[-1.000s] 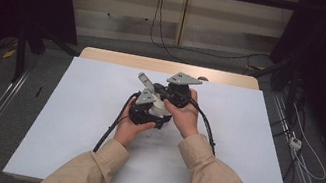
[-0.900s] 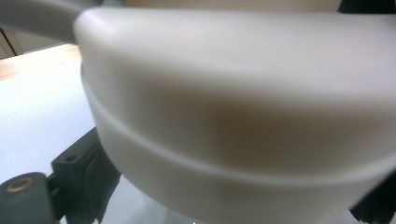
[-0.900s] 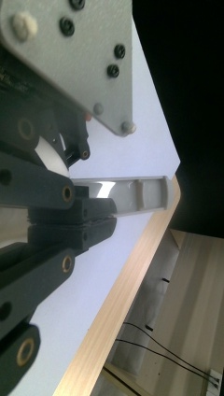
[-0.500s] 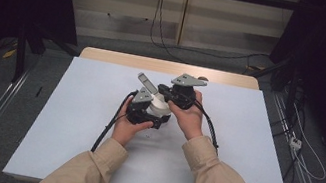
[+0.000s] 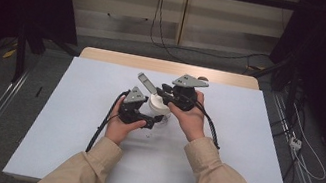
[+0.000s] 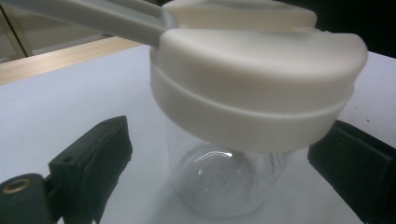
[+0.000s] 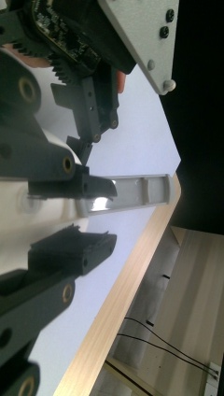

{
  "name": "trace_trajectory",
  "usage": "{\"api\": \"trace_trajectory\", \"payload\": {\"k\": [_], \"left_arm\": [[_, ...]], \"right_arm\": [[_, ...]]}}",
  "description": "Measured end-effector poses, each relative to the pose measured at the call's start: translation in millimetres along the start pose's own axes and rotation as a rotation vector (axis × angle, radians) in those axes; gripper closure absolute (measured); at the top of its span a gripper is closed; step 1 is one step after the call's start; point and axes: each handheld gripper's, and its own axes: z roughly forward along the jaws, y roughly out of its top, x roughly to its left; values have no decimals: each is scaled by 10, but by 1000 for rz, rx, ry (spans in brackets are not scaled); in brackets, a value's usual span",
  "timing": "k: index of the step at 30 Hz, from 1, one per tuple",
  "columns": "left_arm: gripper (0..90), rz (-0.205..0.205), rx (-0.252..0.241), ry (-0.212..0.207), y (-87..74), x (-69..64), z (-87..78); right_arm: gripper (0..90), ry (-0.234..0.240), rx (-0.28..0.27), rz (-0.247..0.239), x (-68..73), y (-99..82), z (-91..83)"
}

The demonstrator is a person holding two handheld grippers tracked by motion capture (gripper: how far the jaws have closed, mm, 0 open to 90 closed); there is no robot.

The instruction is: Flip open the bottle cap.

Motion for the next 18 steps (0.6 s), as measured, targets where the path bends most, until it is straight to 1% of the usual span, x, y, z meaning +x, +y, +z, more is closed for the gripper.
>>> {"api": "trace_trajectory", "payload": {"k": [3, 6, 8, 9, 10, 11, 13, 14, 15, 16, 17, 18], "left_arm": [[58, -1, 5, 2, 1, 2, -34], [51, 5, 28, 5, 2, 4, -62], [47, 2, 40, -3, -6, -3, -80], [46, 6, 43, -3, -11, -7, -93], [48, 17, 40, 0, -19, -6, -113], [52, 7, 35, 3, -32, -16, -128], [48, 40, 50, 30, -54, -21, -163], [50, 49, 60, 37, -63, -22, -177], [51, 44, 62, 42, -72, -21, -190], [52, 35, 63, 34, -79, -16, -208], [52, 34, 63, 34, -77, -2, -228], [51, 21, 62, 29, -77, -1, -246]], "right_arm": [[612, -2, 2, 6, 5, -9, -28], [543, -8, 8, 15, -2, -31, -59], [500, -11, 3, 24, -15, -50, -88], [477, -11, 5, 31, -23, -59, -103], [451, -10, 7, 40, -29, -68, -119], [433, -9, 8, 42, -35, -77, -136], [412, -12, 9, 37, -38, -95, -178], [392, -13, 9, 37, -38, -105, -197], [376, -14, 9, 36, -38, -116, -218], [363, -17, 7, 32, -38, -128, -240], [348, -12, 5, 31, -35, -142, -263], [325, -7, 6, 32, -35, -159, -287]]}}
